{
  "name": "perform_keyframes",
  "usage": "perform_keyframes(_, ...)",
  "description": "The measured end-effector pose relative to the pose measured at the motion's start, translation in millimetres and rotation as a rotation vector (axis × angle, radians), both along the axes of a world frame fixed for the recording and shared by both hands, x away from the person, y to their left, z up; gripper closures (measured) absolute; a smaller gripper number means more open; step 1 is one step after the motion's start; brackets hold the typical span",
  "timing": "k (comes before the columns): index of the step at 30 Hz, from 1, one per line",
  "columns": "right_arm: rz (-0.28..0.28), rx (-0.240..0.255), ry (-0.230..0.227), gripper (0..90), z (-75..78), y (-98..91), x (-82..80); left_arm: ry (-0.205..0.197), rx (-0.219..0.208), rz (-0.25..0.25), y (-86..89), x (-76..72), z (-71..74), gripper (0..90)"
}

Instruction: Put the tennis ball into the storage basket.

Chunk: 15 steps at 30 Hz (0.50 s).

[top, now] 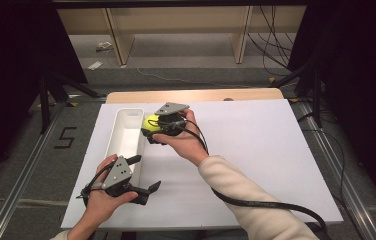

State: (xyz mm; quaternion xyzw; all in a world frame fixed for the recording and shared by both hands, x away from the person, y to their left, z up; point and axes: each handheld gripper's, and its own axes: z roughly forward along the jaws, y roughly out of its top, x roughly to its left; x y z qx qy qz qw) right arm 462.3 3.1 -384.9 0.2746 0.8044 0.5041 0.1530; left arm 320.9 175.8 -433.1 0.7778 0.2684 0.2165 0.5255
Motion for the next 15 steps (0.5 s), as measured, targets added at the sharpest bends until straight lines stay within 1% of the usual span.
perform_keyframes(15,0.008,-0.004,-0.004,26.9,3.3,7.9,2.4,-0.001,0.002,-0.004,-0.5,-0.3,0.2,0.0)
